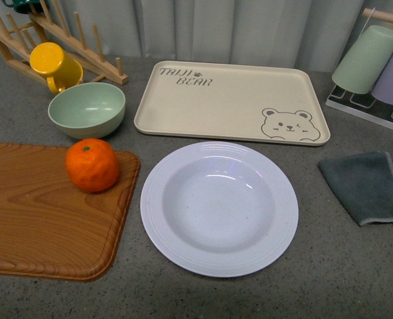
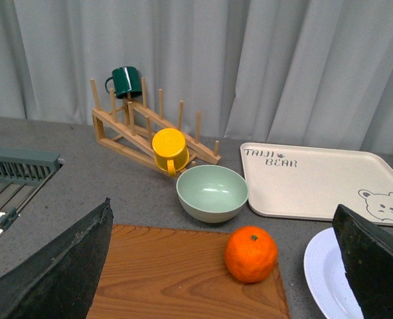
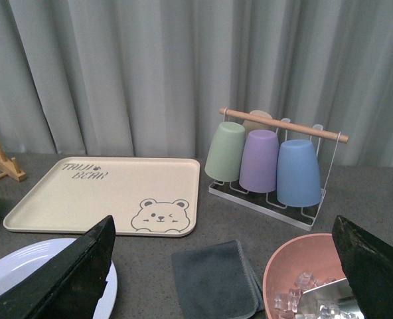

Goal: Place orange and plate with both arms

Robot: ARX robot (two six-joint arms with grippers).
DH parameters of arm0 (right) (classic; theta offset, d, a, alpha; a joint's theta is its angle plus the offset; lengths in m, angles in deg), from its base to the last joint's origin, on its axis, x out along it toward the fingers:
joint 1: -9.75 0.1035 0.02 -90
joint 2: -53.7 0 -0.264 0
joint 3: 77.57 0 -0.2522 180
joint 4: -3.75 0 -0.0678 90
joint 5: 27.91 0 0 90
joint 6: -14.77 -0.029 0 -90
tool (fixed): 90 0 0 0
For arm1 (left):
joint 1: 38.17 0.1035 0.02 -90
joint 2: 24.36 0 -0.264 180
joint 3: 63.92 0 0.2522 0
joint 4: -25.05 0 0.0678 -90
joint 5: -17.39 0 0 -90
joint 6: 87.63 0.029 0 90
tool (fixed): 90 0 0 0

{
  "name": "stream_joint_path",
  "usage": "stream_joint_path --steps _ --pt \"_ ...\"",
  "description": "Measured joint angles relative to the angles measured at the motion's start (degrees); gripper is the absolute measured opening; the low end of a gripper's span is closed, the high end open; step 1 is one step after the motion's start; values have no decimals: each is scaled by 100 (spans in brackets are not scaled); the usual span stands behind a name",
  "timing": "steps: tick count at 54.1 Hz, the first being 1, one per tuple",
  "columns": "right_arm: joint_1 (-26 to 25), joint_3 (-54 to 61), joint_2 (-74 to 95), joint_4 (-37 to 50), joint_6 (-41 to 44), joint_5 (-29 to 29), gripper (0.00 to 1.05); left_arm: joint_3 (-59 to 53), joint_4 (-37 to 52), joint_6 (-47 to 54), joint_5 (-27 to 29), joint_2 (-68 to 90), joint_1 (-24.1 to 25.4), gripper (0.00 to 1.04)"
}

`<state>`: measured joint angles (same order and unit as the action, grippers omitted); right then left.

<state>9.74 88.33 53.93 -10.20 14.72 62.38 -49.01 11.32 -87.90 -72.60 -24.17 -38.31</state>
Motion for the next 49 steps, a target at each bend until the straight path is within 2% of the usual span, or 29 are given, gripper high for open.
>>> stream_joint_path --steps 37,44,49 --pt "0 0 0 0 0 0 96 0 0 0 0 0 0 98" --pt "0 0 0 0 0 -4 96 260 -695 -697 898 730 -55 98" --pt "0 0 0 0 0 -7 96 284 -157 -1032 848 1646 63 98"
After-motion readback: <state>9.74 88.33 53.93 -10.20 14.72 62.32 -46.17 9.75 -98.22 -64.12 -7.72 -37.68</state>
